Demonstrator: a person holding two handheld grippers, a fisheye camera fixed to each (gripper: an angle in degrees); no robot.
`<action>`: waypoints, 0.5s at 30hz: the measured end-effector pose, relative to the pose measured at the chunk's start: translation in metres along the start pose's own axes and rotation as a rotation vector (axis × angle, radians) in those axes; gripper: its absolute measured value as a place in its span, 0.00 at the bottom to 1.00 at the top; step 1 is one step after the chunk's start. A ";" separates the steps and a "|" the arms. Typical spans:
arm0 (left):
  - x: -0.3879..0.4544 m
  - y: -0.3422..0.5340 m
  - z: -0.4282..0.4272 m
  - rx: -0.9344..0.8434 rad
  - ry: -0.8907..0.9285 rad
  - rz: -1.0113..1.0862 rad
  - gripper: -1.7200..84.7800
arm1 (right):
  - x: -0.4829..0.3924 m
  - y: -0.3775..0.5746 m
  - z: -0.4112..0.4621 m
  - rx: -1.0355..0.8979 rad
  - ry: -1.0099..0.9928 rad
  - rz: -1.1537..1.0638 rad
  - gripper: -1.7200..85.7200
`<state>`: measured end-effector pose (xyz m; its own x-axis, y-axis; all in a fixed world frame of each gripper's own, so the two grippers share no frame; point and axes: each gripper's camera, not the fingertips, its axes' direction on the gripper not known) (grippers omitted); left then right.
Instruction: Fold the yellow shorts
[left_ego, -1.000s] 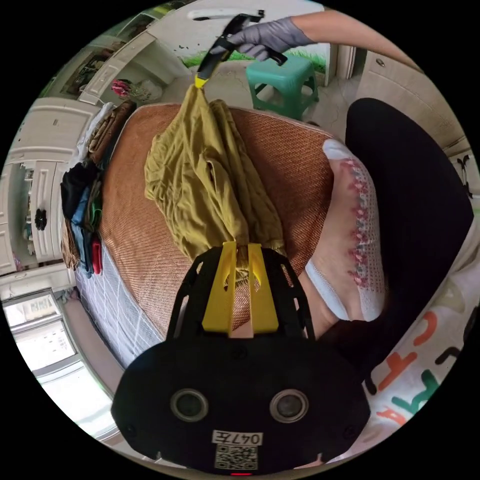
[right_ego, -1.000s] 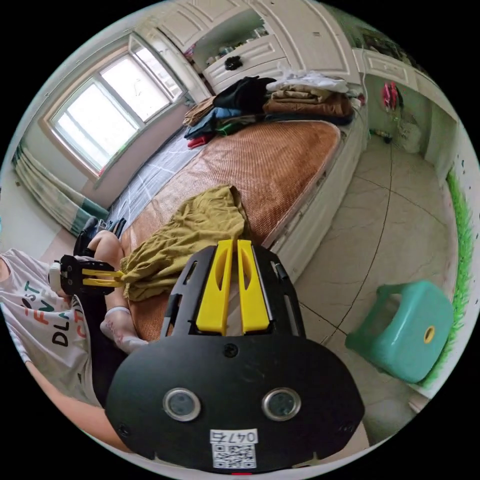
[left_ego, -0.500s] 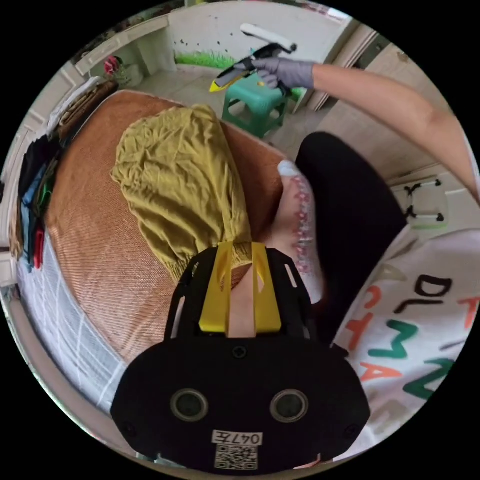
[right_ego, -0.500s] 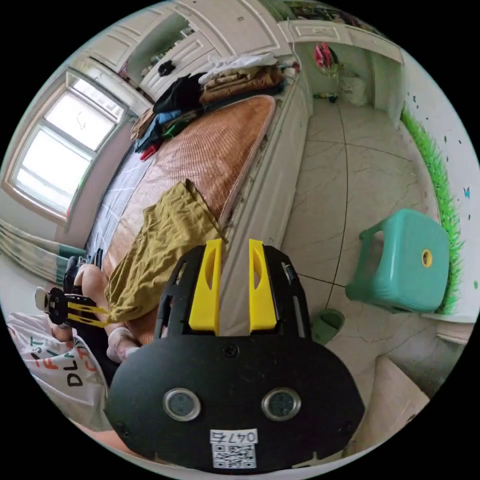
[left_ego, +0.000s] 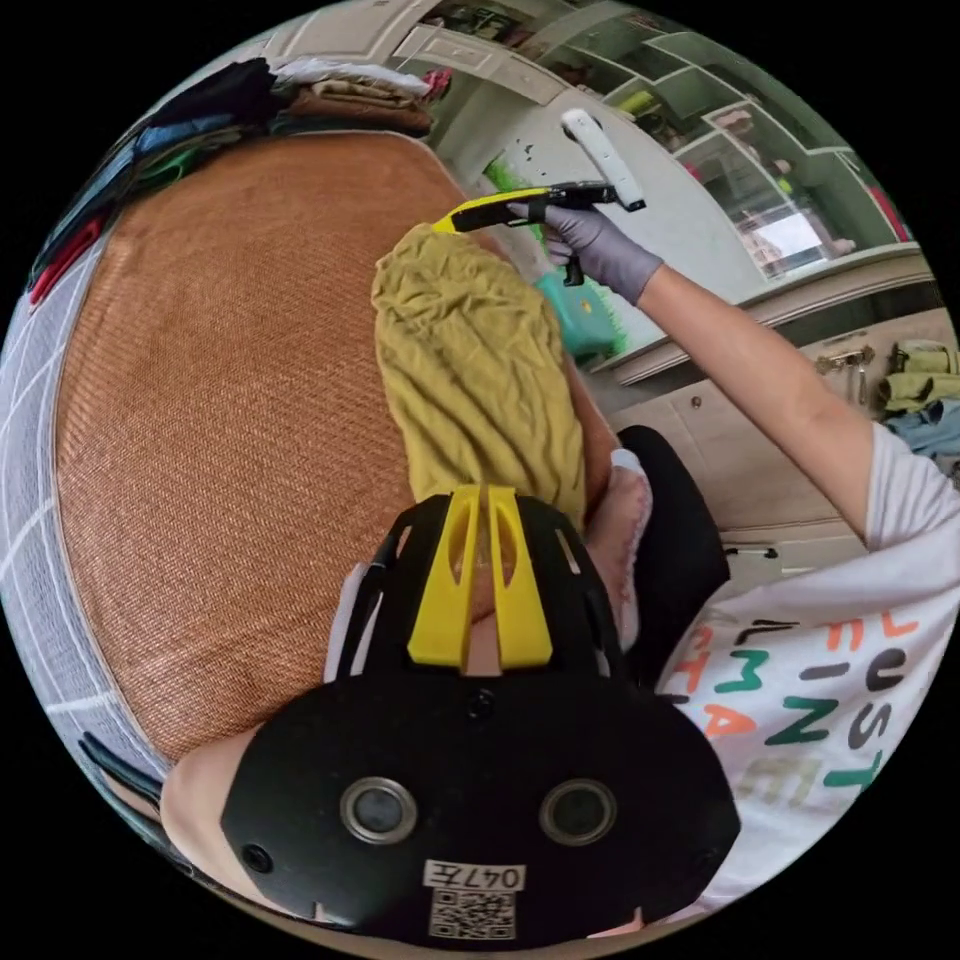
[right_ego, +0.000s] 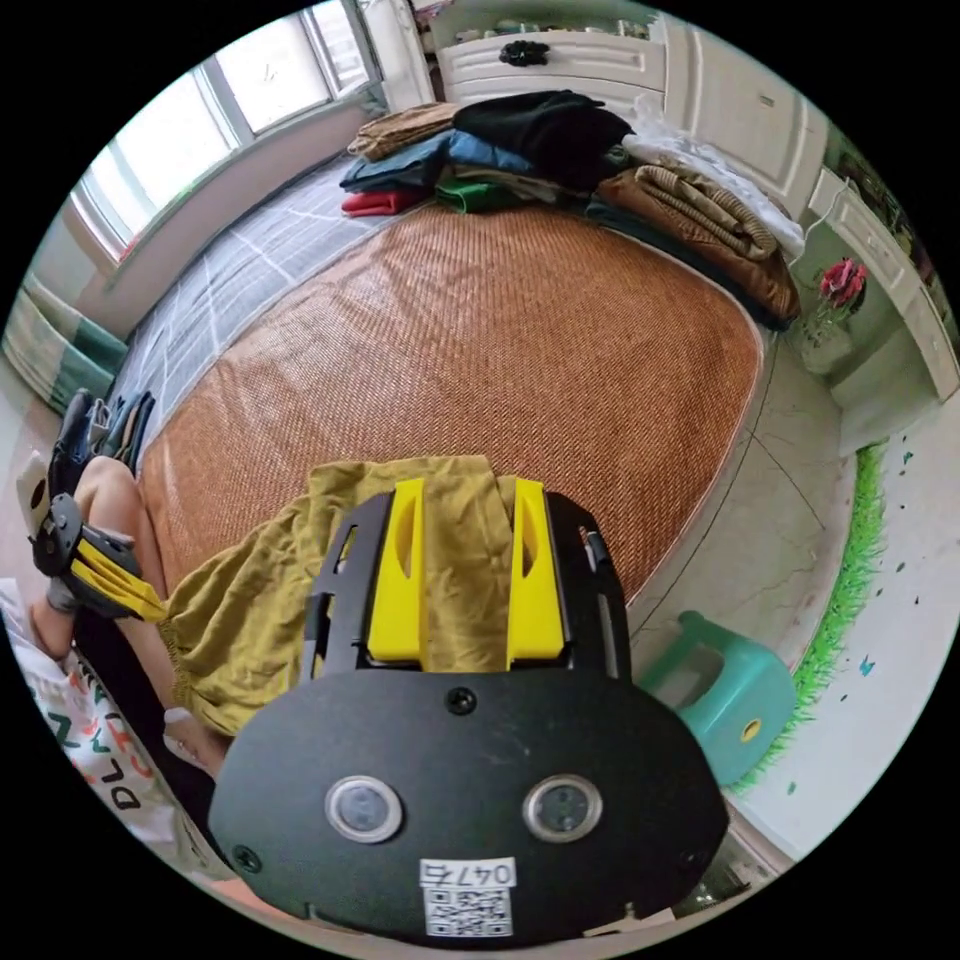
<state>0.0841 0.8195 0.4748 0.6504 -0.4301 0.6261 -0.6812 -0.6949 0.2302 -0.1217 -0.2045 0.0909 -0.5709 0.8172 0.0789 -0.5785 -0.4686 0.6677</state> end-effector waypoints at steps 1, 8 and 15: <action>-0.008 -0.001 0.013 -0.040 -0.044 -0.007 0.01 | -0.014 -0.006 0.009 -0.042 0.064 -0.026 0.10; -0.051 0.011 0.047 -0.128 -0.163 -0.048 0.01 | -0.035 0.007 0.005 -0.027 0.209 0.172 0.09; -0.140 0.066 0.011 0.102 0.128 -0.183 0.01 | -0.132 0.079 -0.083 0.262 -0.249 -0.100 0.07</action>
<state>-0.0483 0.8270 0.3946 0.7078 -0.2193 0.6716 -0.5137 -0.8123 0.2762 -0.1408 -0.3769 0.0716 -0.3417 0.9261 0.1597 -0.4374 -0.3071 0.8452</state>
